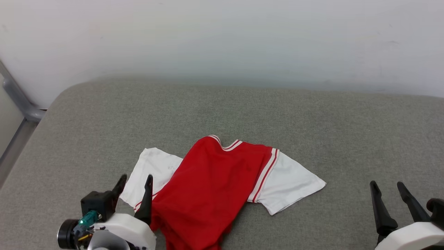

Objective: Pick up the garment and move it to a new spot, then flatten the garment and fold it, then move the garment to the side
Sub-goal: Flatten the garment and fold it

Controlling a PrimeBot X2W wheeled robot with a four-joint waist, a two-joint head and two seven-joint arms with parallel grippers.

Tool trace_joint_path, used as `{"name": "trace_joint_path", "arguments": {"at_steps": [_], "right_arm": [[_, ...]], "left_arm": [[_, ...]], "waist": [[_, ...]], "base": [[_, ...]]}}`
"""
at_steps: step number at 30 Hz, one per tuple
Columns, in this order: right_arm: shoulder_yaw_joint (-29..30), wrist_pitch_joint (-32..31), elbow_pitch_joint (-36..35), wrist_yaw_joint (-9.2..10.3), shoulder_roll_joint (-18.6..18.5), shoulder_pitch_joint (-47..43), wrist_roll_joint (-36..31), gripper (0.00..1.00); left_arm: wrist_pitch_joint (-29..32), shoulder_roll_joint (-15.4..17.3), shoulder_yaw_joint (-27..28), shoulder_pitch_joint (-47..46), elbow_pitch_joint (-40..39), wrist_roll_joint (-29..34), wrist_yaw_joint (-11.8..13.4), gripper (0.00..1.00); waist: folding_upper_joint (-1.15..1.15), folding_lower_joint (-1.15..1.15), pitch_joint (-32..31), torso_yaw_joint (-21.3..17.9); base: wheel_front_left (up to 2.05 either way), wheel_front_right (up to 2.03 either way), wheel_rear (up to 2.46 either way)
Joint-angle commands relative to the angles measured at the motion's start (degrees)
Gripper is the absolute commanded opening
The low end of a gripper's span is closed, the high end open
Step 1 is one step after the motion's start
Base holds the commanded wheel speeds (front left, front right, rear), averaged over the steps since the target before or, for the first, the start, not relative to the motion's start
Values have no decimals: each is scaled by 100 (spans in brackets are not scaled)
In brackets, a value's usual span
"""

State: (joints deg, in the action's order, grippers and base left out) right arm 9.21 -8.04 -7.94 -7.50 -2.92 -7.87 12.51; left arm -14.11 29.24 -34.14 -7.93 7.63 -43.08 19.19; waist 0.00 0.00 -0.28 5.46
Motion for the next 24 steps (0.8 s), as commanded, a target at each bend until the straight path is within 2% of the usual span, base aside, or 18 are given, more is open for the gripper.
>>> {"name": "trace_joint_path", "arguments": {"at_steps": [1,8,12,17,24], "right_arm": [[1,-5,-30,2,7,-56,-17,100],[84,-63,62,2,7,-34,-105,100],[103,-252,352,2,7,126,-182,100],[68,-1147,1129,2,-20,651,-167,100],[-436,-2458,2047,2,-426,1796,61,100]], "left_arm": [[-47,35,54,-55,-113,114,29,100],[-112,-5,101,-65,-763,724,-38,100],[-116,3,20,-91,-928,919,-74,100],[-115,-31,-21,-143,-1060,1006,-58,100],[-112,-176,-30,-277,-1148,1078,-114,100]], "waist": [[0,0,-14,8],[0,0,-63,78],[0,0,-29,105],[0,0,176,165],[0,0,524,353]], "base": [[0,0,0],[0,0,0],[0,0,0],[0,0,0],[0,0,0]]}}
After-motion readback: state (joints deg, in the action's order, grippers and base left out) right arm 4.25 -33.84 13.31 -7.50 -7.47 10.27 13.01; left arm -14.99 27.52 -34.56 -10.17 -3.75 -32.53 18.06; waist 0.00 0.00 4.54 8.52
